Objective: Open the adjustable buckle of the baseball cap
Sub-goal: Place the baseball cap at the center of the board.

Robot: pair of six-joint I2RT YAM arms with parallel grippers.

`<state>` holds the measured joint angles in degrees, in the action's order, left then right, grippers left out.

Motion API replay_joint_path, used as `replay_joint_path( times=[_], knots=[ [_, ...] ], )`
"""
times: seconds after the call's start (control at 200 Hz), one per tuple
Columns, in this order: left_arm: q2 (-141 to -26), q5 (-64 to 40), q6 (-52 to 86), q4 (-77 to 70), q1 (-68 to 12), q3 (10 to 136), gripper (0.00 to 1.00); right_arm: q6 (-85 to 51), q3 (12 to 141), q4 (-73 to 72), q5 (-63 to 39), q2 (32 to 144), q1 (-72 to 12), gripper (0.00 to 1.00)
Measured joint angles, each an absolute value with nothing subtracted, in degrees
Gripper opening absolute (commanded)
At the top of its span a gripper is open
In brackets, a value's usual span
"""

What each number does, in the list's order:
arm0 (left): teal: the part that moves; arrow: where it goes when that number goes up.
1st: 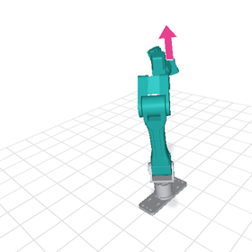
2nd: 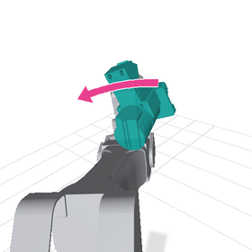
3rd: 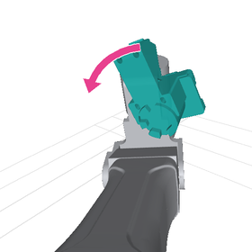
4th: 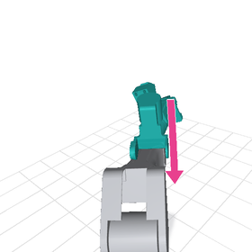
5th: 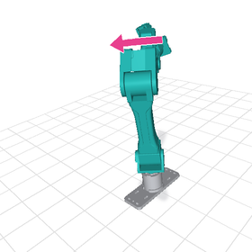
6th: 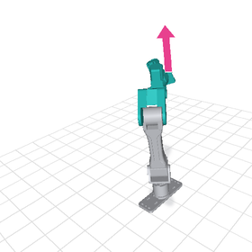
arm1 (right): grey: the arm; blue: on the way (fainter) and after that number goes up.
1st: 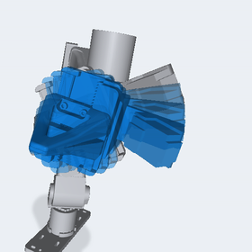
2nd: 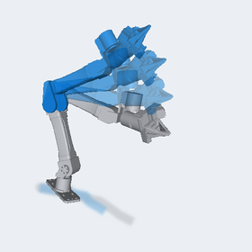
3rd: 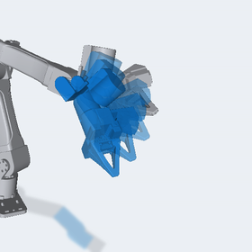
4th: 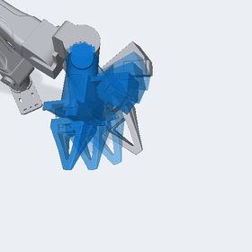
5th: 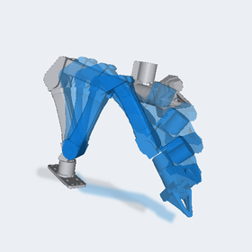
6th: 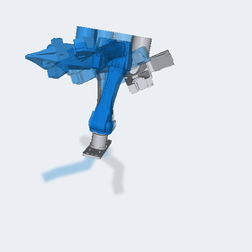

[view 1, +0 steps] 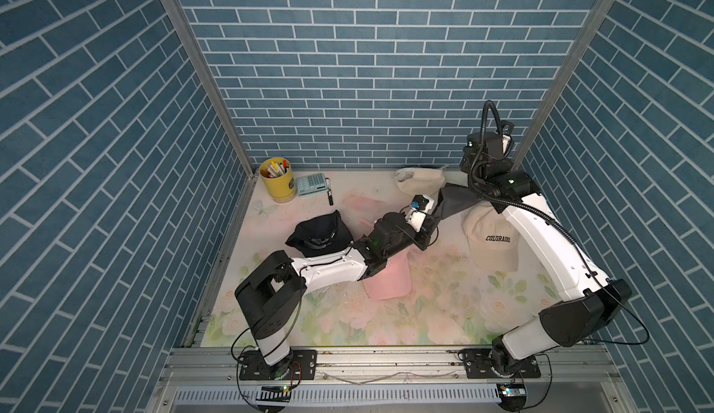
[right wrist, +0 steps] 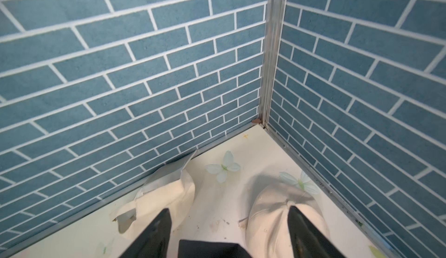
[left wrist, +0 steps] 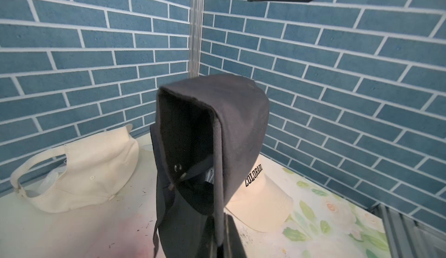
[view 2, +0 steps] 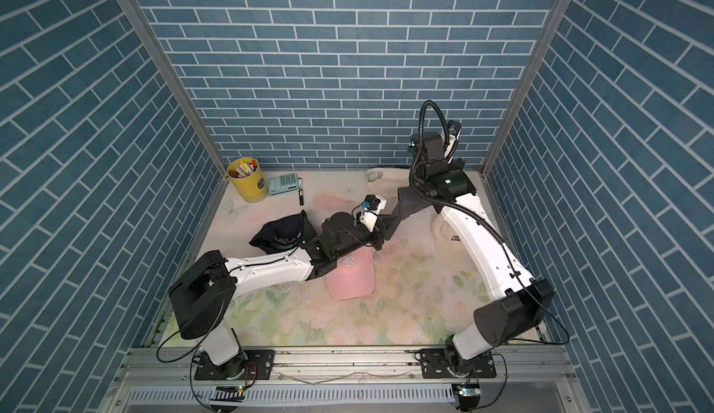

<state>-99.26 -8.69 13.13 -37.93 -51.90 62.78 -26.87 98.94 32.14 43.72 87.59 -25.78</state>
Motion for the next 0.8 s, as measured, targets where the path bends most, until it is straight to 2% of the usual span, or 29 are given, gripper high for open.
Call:
replay_joint_path(
  times=[0.135, 0.33, 0.455, 0.71, 0.8],
  knots=[
    [-102.8, -14.6, 26.1, -46.4, -48.0, 62.8, 0.00, -22.2, 99.0, 29.8, 41.8, 87.4, -25.8, 0.76],
    [-115.5, -18.1, 47.3, -62.0, -45.9, 63.0, 0.00, -19.1, 98.9, 29.6, 39.0, 87.4, -25.9, 0.76],
    [-120.2, -17.5, 56.7, -66.3, -47.4, 62.2, 0.00, -18.4, 98.7, 29.5, 38.1, 87.3, -25.9, 0.77],
    [-121.4, -13.0, 70.5, -73.2, -49.5, 58.1, 0.00, -18.0, 96.2, 29.6, 36.2, 87.0, -25.9, 0.77],
    [-121.6, -11.2, 74.0, -73.3, -49.8, 57.0, 0.03, -18.1, 95.6, 30.2, 35.4, 87.0, -25.9, 0.77]
  ],
)
